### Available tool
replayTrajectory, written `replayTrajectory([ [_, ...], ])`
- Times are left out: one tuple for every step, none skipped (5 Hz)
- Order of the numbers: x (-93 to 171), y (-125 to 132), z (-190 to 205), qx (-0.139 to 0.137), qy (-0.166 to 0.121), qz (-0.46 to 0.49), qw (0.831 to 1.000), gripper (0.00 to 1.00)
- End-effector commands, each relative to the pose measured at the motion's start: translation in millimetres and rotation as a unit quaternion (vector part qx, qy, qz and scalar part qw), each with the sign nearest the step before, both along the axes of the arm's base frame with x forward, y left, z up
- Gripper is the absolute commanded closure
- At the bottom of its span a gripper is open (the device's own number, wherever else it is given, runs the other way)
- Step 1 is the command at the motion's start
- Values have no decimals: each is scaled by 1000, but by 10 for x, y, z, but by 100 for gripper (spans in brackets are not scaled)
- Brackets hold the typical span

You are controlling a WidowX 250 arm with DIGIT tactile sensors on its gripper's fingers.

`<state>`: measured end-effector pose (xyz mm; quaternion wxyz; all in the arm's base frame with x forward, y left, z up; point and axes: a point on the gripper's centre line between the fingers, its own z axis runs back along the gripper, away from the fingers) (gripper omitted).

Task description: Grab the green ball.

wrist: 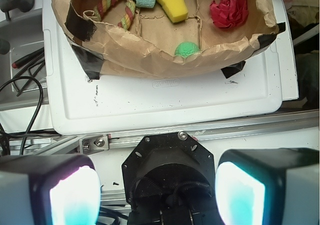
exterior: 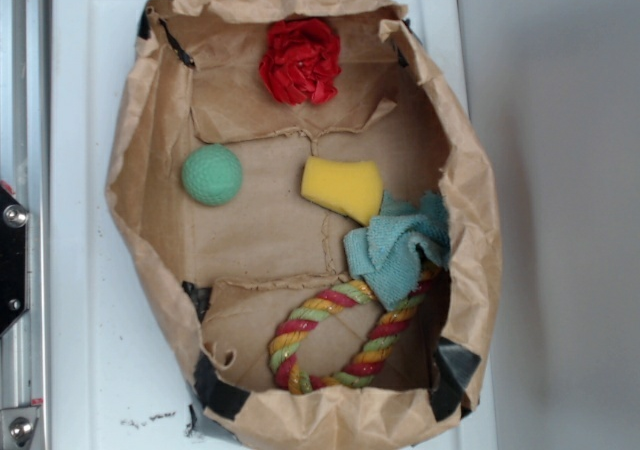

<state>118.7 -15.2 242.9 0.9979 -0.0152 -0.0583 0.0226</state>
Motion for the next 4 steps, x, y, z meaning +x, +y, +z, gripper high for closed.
replayTrajectory([
  [0, 0, 0, 0, 0, 0, 1000, 0],
  [442, -66, 50, -4, -17, 32, 999, 0],
  [777, -36, -25, 4, -21, 52, 998, 0],
  [1023, 3, -94, 22, -35, 57, 998, 0],
])
